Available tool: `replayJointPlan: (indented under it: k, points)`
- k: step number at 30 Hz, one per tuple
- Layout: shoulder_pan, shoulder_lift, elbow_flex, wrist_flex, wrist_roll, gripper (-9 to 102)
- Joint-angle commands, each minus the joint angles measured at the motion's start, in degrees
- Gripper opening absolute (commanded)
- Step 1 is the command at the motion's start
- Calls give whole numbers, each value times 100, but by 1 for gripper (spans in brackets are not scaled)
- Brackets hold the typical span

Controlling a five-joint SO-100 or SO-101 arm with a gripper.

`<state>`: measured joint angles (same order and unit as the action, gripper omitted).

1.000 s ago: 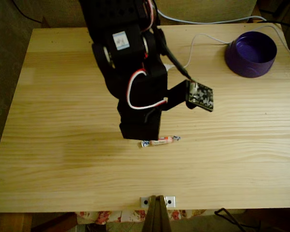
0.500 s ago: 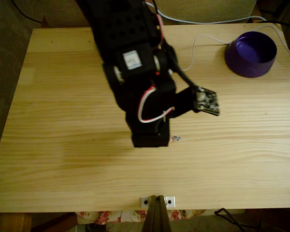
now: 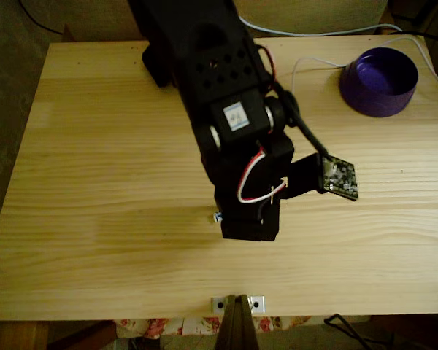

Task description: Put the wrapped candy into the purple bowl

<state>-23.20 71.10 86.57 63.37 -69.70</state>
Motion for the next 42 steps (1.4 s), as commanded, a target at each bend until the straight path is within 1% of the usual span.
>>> replayJointPlan:
  k: [1,11,18,28,42]
  points:
    - [132,35,-255,18,-62,19]
    - [334,-44,44,35,-202,20]
    - [325,-114,97,-79,-26,21]
    - [167,-299,97,-316,501,12]
    - [62,35,545,-422,782,9]
